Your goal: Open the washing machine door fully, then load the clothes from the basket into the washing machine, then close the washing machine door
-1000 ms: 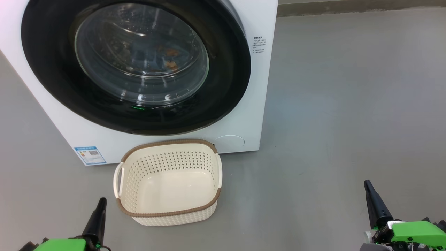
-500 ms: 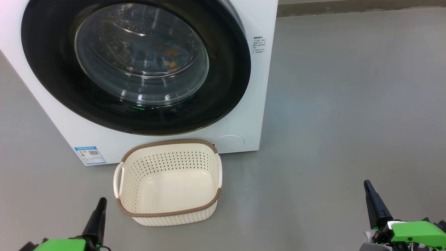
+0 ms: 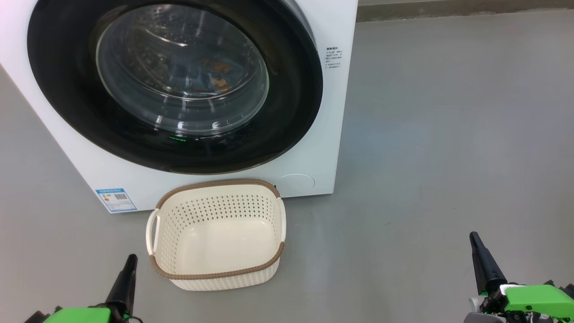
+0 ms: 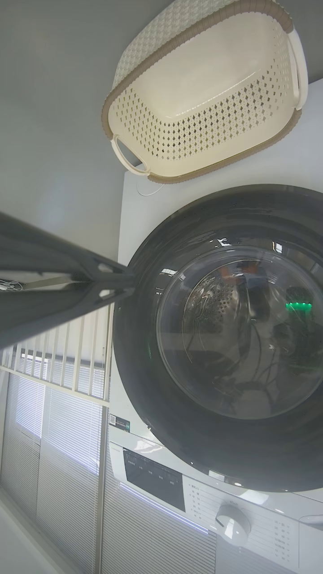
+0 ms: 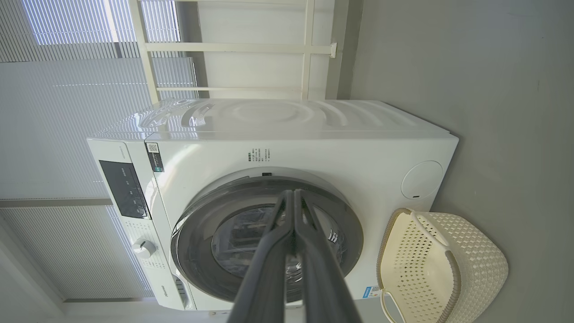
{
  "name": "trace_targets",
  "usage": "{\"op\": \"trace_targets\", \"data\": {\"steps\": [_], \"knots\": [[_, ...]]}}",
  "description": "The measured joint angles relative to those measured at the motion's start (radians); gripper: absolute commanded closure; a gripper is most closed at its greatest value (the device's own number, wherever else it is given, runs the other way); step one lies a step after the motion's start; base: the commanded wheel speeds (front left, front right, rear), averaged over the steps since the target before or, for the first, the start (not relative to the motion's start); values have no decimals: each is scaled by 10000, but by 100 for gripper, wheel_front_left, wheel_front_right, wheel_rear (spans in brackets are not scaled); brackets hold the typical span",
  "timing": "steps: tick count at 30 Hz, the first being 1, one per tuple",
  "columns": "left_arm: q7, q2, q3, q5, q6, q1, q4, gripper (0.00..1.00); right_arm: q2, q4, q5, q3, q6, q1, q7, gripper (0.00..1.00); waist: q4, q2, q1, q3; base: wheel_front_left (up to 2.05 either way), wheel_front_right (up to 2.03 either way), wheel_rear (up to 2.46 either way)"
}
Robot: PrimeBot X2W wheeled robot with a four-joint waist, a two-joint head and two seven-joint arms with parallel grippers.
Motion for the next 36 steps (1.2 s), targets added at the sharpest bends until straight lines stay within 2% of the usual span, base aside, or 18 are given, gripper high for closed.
{"op": "trace_targets", "data": {"steps": [36], "knots": [[0,2,2,0,0,0,0,100,36,0,-12,-67,0,0,29,100,0,0,0,0,0,0,0]]}}
